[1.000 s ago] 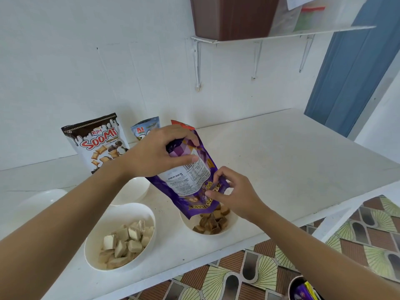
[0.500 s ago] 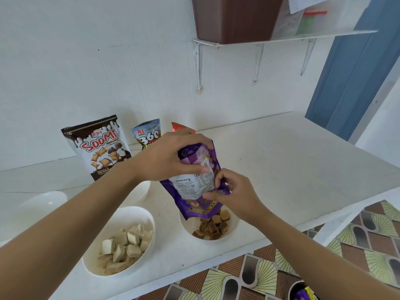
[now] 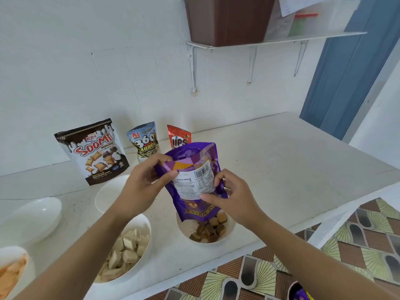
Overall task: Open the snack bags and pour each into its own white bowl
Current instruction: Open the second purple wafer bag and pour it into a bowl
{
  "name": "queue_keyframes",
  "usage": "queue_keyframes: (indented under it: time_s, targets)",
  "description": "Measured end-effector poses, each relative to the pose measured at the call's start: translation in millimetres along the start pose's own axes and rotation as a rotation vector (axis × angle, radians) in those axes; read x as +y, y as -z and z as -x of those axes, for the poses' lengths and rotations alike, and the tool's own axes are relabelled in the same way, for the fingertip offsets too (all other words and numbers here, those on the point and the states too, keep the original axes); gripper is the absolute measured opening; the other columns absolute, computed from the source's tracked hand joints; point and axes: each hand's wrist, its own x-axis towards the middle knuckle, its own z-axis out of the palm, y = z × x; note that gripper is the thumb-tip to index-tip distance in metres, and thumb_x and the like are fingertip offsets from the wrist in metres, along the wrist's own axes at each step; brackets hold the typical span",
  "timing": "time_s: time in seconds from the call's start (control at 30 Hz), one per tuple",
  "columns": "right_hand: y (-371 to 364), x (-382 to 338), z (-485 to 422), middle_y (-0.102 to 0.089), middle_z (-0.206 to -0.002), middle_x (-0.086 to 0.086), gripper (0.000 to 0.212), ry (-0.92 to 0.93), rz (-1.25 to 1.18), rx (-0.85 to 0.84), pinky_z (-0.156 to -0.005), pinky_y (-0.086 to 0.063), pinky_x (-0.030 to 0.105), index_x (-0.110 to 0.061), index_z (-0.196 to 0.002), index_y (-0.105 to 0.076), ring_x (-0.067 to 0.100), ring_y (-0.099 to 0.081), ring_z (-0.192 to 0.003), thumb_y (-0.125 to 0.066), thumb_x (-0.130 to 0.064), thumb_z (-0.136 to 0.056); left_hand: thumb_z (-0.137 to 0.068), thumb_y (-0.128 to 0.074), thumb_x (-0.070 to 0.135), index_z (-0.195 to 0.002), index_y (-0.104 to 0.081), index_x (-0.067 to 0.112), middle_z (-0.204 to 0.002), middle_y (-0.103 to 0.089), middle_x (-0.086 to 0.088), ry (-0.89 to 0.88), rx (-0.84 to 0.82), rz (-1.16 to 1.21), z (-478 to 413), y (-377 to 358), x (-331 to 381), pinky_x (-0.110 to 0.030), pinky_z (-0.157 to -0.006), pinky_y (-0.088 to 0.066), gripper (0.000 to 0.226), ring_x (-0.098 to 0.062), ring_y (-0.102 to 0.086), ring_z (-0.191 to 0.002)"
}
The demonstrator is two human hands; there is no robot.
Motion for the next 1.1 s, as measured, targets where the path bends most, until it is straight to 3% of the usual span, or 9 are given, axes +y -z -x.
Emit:
queue_keyframes:
  time_s: [0.1, 0.2, 0.43, 0.57, 0.73, 0.93, 1.1]
  targets:
    - [0, -14, -6, -0.065, -0.123, -0.014, 0.030, 0.043, -0.038, 0.016, -0.069, -0.062, 0.032, -0.026, -0.092, -0.050, 0.010, -0.063, -0.115, -0.078, -0.025, -0.083, -0.084, -0.070, 0.024, -0.105, -0.068, 0.022, -0.105, -0.072, 0.012, 0.003, 0.040, 0.009, -6, 0, 8, -0.035, -0.081, -0.062, 0.022, -0.014, -0.068, -0.104]
    - [0, -18, -11, -0.066, -0.122, -0.011, 0.028, 0.071, -0.026, 0.035, -0.069, -0.062, 0.034, -0.027, -0.090, -0.048, 0.012, -0.063, -0.116, -0.075, -0.025, -0.086, -0.086, -0.070, 0.028, -0.107, -0.072, 0.015, -0.110, -0.071, 0.003, -0.042, 0.025, -0.042, -12, 2, 14, -0.036, -0.080, -0.060, 0.026, -0.020, -0.066, -0.107]
    - [-3, -4, -7, -0.067, -0.121, -0.013, 0.026, 0.010, -0.006, 0.052, -0.071, -0.064, 0.040, -0.025, -0.088, -0.048, 0.009, -0.065, -0.114, -0.073, -0.031, -0.085, -0.087, -0.066, 0.035, -0.095, -0.072, 0.016, -0.106, -0.068, -0.005, -0.017, -0.034, -0.155, -17, -2, 7, -0.033, -0.075, -0.055, 0.021, -0.019, -0.065, -0.104]
    - [0, -8, -7, -0.067, -0.122, -0.012, 0.027, 0.019, -0.004, 0.070, -0.071, -0.064, 0.040, -0.026, -0.088, -0.048, 0.011, -0.065, -0.115, -0.073, -0.032, -0.084, -0.088, -0.065, 0.038, -0.102, -0.071, 0.017, -0.112, -0.066, -0.004, -0.003, -0.064, -0.155, -23, -3, 15, -0.045, -0.083, -0.058, 0.026, -0.019, -0.064, -0.108]
    - [4, -21, -9, -0.066, -0.119, -0.006, 0.026, 0.095, -0.020, 0.108, -0.069, -0.062, 0.050, -0.028, -0.092, -0.046, 0.016, -0.064, -0.116, -0.072, -0.027, -0.090, -0.086, -0.072, 0.049, -0.118, -0.070, 0.025, -0.120, -0.063, -0.003, -0.061, -0.102, -0.118, -34, -5, 38, -0.042, -0.087, -0.058, 0.040, -0.015, -0.062, -0.111]
    - [5, -25, -8, -0.066, -0.118, -0.005, 0.031, 0.115, -0.006, 0.156, -0.070, -0.062, 0.050, -0.028, -0.092, -0.043, 0.014, -0.064, -0.115, -0.073, -0.022, -0.089, -0.086, -0.071, 0.025, -0.104, -0.077, 0.007, -0.108, -0.073, -0.007, -0.035, -0.054, 0.016, -42, -17, 52, -0.053, -0.088, -0.058, 0.026, -0.023, -0.070, -0.103]
    - [6, -12, -2, -0.066, -0.121, -0.007, 0.032, 0.057, 0.025, 0.160, -0.070, -0.063, 0.048, -0.030, -0.088, -0.042, 0.011, -0.063, -0.117, -0.074, -0.027, -0.088, -0.082, -0.073, 0.026, -0.095, -0.079, 0.007, -0.097, -0.075, 0.003, 0.051, -0.036, 0.026, -36, -24, 42, -0.056, -0.083, -0.058, 0.024, -0.018, -0.073, -0.093]
